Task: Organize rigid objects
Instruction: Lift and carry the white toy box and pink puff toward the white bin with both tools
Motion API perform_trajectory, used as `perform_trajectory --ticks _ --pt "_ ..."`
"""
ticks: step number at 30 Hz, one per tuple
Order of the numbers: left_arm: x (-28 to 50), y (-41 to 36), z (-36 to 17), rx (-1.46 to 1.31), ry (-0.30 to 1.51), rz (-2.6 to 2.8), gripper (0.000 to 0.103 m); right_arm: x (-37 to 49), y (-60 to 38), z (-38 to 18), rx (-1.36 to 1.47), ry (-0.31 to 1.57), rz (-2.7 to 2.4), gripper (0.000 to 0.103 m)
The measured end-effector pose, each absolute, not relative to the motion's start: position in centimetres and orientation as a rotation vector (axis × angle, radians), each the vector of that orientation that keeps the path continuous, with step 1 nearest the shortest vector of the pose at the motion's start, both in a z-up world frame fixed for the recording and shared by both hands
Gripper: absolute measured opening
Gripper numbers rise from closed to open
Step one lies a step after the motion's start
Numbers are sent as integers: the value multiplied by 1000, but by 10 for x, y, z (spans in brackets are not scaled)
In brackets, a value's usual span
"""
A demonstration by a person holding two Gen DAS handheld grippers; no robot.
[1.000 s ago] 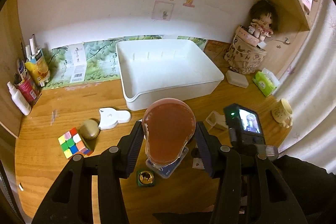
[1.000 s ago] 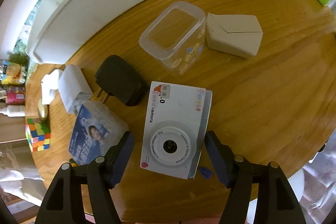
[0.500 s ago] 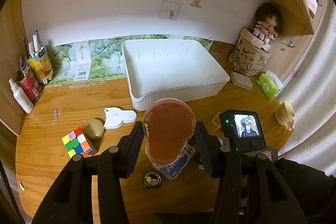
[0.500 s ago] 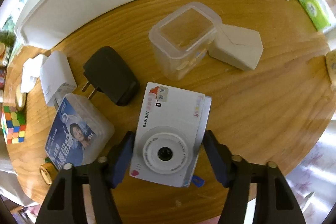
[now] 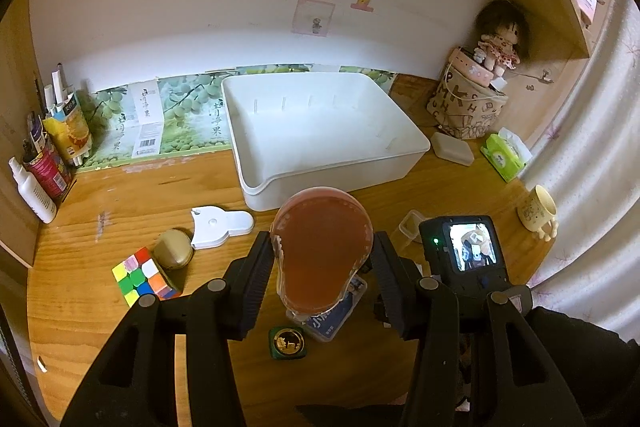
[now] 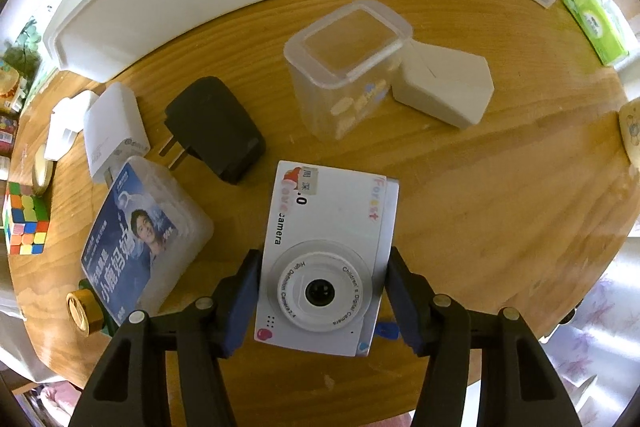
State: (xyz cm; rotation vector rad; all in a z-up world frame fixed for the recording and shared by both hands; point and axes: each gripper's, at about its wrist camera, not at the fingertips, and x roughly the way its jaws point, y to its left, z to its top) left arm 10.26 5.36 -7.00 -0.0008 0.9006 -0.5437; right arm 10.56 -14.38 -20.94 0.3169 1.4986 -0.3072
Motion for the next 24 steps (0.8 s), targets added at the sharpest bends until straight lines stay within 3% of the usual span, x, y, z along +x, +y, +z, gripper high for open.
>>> perform_trajectory --ticks 13,24 --pt "113 47 -66 -38 884 -574 53 50 -132 -147 204 1273 -241 58" --pt "139 32 -52 -45 823 -536 53 65 -161 -98 131 1023 -246 58"
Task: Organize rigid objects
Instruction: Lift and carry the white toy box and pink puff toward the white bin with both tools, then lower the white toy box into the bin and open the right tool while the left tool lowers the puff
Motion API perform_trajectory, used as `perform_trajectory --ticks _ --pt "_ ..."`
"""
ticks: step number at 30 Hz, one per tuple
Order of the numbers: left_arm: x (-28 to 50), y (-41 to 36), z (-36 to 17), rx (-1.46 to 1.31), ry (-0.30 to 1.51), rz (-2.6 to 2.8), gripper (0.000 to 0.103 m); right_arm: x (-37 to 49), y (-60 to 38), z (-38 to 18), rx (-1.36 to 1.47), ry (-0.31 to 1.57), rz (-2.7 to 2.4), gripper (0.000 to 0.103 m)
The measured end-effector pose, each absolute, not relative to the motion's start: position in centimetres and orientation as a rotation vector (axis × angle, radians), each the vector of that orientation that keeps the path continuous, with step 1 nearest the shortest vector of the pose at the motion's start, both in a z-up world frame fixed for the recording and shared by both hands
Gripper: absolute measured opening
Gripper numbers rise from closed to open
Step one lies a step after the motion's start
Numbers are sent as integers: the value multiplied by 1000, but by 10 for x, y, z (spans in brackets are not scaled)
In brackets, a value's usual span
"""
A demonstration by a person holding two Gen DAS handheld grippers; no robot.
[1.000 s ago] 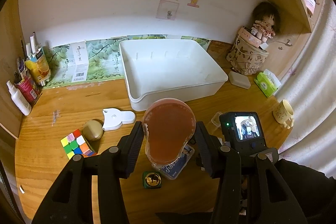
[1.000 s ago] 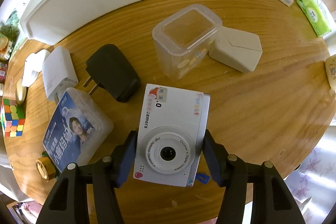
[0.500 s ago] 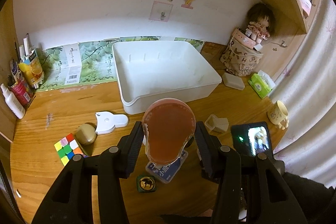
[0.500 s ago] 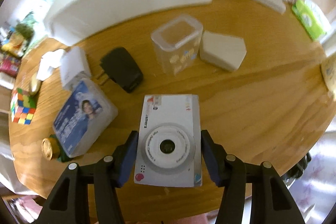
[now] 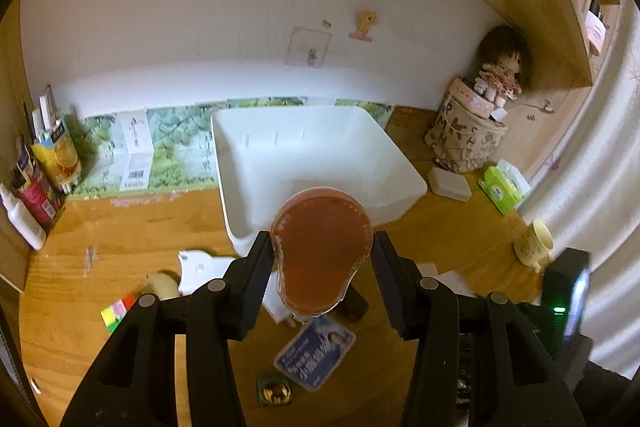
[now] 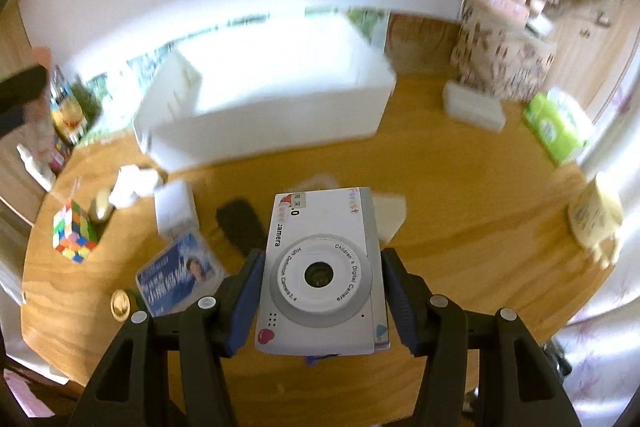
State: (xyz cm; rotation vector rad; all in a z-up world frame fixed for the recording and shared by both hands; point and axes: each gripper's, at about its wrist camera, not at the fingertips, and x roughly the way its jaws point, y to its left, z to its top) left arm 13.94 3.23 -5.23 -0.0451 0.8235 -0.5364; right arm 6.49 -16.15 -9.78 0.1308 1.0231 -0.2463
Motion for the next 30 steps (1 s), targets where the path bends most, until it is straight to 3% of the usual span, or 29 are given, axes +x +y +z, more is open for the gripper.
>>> perform_trajectory --ticks 15,22,30 --pt "189 1 -30 -64 723 -409 53 124 -197 -50 -22 748 -115 58" --pt "213 -18 -33 -74 721 -335 54 164 -212 -60 -6 633 -7 58" --pt "250 -38 -56 -71 767 -225 54 218 -226 -89 8 628 86 58"
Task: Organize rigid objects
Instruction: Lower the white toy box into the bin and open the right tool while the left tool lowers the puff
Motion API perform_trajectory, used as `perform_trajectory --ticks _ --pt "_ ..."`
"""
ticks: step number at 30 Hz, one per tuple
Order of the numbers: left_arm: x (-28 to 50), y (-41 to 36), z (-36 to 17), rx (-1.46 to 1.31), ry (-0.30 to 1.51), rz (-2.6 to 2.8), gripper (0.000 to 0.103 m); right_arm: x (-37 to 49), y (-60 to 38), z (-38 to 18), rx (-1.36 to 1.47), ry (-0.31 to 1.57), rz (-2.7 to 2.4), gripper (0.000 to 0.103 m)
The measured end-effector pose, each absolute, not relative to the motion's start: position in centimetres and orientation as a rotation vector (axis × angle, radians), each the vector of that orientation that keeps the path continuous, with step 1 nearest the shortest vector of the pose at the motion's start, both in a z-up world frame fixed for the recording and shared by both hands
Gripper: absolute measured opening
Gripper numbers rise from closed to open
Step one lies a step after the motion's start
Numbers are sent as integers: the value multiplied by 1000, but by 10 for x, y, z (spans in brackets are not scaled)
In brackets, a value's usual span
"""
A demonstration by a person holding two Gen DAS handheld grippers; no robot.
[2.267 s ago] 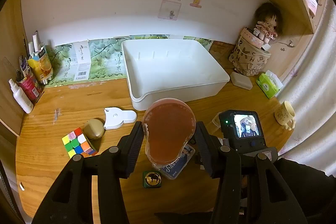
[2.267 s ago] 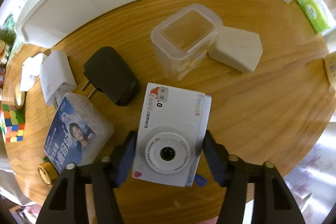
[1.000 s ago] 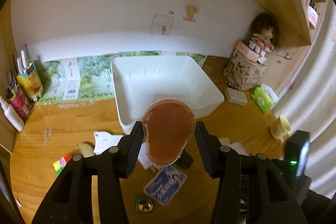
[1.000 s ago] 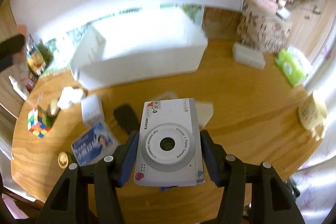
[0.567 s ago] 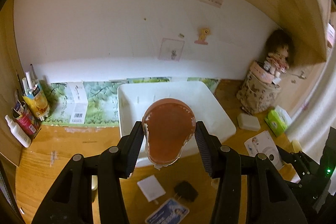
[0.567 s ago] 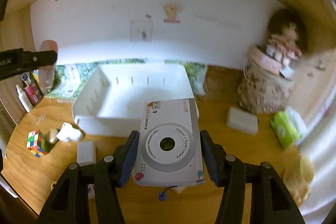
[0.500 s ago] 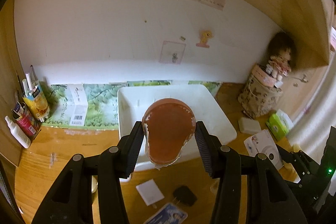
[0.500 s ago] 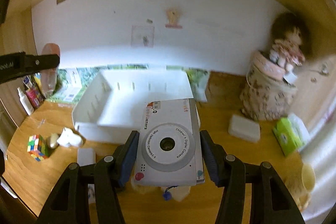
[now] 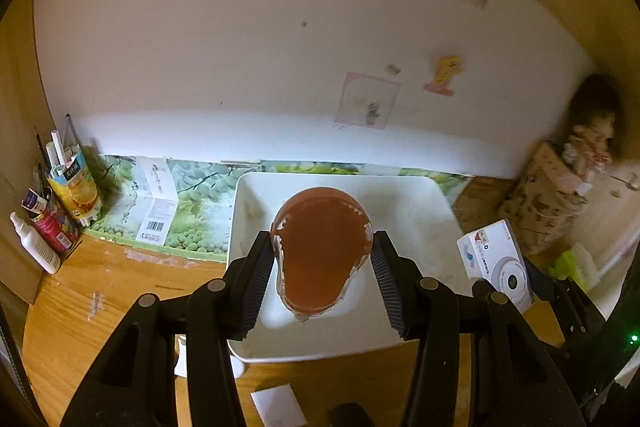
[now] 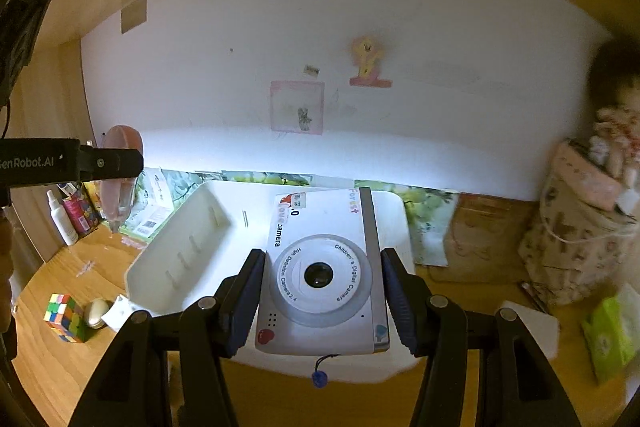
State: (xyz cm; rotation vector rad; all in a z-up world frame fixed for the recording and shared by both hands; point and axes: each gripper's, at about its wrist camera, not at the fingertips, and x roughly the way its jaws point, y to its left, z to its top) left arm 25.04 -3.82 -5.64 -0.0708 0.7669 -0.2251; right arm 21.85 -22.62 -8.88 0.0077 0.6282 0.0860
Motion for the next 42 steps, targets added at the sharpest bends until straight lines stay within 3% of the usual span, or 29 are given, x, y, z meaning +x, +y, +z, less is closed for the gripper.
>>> perform_trajectory --ticks 21,24,26,27,42 --pt "314 -81 -112 2 994 -75 55 273 -246 -147 138 862 192 58" --pt "314 -81 -115 -1 1016 -67 64 274 -249 -145 158 854 201 59" --pt "313 -81 -113 -5 1006 -63 79 275 -249 -145 157 861 203 63" --pt "312 -80 -112 -10 1002 -65 80 274 -249 -144 154 859 201 63" --pt "288 -64 -82 -21 930 -37 81 248 -257 -104 154 755 151 79"
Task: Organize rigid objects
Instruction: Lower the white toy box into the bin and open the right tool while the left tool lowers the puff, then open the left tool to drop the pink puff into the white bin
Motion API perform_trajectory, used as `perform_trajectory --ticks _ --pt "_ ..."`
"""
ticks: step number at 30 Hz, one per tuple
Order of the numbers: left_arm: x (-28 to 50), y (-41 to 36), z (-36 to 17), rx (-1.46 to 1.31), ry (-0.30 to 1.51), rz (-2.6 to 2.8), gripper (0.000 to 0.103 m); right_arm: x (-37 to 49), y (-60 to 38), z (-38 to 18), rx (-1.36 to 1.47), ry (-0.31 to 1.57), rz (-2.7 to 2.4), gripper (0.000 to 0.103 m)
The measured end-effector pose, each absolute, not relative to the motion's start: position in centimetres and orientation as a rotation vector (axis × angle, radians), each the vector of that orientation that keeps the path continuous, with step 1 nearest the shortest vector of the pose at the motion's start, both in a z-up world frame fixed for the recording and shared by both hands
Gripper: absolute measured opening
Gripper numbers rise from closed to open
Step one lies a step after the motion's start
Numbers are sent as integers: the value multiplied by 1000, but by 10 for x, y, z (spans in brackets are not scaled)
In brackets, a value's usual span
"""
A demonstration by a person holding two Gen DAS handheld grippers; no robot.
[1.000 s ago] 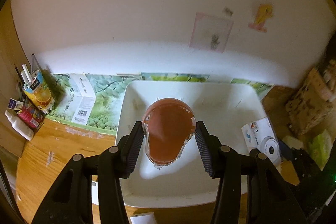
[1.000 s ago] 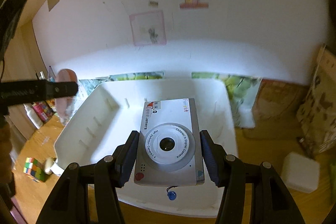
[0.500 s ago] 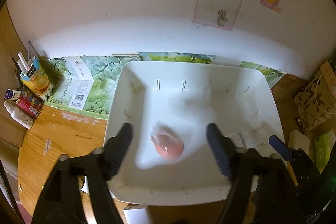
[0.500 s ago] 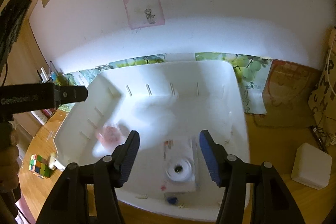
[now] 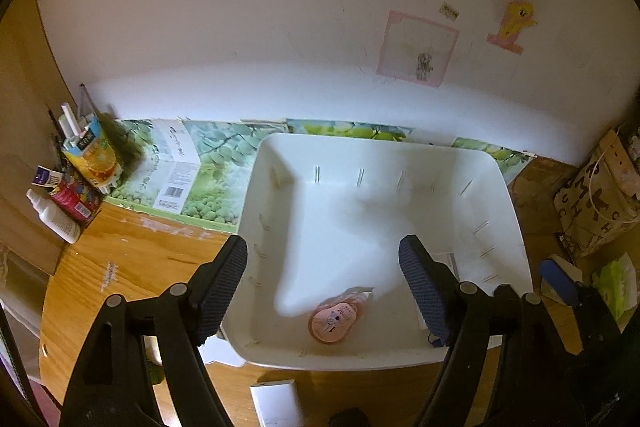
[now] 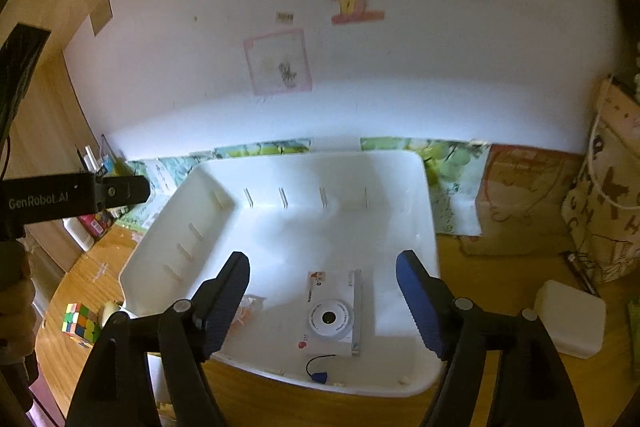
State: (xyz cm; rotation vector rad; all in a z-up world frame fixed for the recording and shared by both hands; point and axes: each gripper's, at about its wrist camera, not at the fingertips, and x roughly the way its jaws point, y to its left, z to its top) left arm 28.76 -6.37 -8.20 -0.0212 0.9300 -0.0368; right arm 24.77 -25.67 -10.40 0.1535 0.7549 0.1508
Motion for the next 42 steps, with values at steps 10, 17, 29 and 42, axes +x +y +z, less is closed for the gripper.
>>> perform_trajectory --ticks 10,17,29,42 --pt "256 -45 -55 -18 855 -19 81 213 -255 -74 147 677 75 81" --pt "227 -24 -48 -16 835 -23 81 185 -244 -61 128 642 35 81" --pt "181 11 -50 -5 859 -80 81 140 -210 -49 112 629 -11 81" --pt "140 37 -48 57 846 -227 81 82 -179 -54 87 656 -89 81"
